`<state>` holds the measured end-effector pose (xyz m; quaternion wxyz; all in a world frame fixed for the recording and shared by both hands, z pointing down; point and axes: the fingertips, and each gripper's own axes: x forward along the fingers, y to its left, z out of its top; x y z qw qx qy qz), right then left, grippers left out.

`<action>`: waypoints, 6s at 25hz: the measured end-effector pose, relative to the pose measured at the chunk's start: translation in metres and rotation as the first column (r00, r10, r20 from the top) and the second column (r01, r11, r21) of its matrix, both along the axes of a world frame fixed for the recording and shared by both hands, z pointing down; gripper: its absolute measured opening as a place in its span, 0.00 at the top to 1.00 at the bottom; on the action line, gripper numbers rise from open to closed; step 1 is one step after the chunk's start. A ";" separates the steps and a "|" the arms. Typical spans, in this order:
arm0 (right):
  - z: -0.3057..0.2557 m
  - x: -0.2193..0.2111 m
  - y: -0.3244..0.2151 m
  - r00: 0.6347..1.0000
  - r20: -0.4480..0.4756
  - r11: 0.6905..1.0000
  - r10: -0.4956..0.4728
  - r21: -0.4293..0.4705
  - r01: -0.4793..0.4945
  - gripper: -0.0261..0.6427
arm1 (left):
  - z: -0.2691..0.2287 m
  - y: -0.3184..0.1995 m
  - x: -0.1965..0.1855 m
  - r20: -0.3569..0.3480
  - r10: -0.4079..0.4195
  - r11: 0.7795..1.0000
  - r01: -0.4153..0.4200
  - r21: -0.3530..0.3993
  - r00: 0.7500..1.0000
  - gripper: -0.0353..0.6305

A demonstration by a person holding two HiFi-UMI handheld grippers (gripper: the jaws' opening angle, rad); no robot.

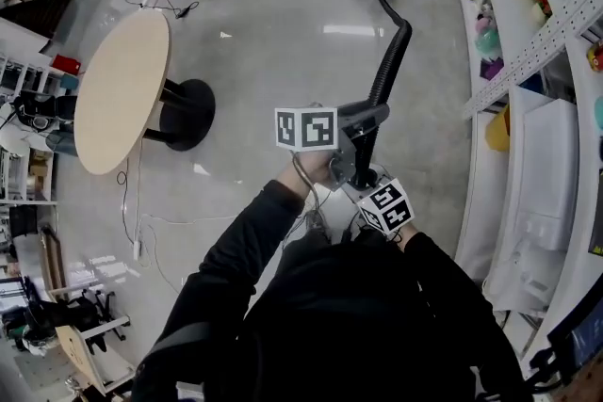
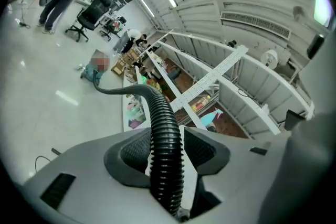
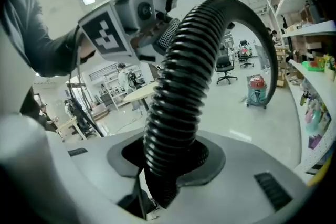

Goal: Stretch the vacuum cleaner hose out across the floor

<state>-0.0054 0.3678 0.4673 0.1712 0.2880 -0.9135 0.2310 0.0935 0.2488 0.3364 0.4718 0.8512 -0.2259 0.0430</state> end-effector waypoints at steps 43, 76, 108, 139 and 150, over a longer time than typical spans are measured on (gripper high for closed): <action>-0.015 0.055 0.320 0.934 0.314 0.934 0.170 -0.353 -0.051 0.35 | 0.048 0.340 -0.011 0.524 0.135 0.935 -0.283 0.213 0.841 0.66; -0.129 -0.025 0.359 0.453 0.735 0.843 0.505 -0.531 -0.079 0.71 | 0.117 0.569 -0.199 0.701 -0.015 0.729 -0.472 0.496 0.713 0.81; -0.059 0.150 0.580 0.597 0.616 0.815 0.513 -0.569 -0.112 0.64 | 0.134 0.734 0.016 0.939 -0.091 0.799 -0.538 0.268 0.332 0.76; -0.087 0.207 0.652 0.200 0.740 0.755 0.642 -0.656 0.005 0.72 | 0.211 0.930 -0.092 -0.241 -0.657 0.641 0.362 -0.677 0.714 0.39; -0.046 0.321 0.684 0.196 0.744 0.744 0.639 -0.662 0.089 0.72 | 0.268 0.930 0.026 -0.242 -0.887 0.411 0.431 -0.804 0.393 0.39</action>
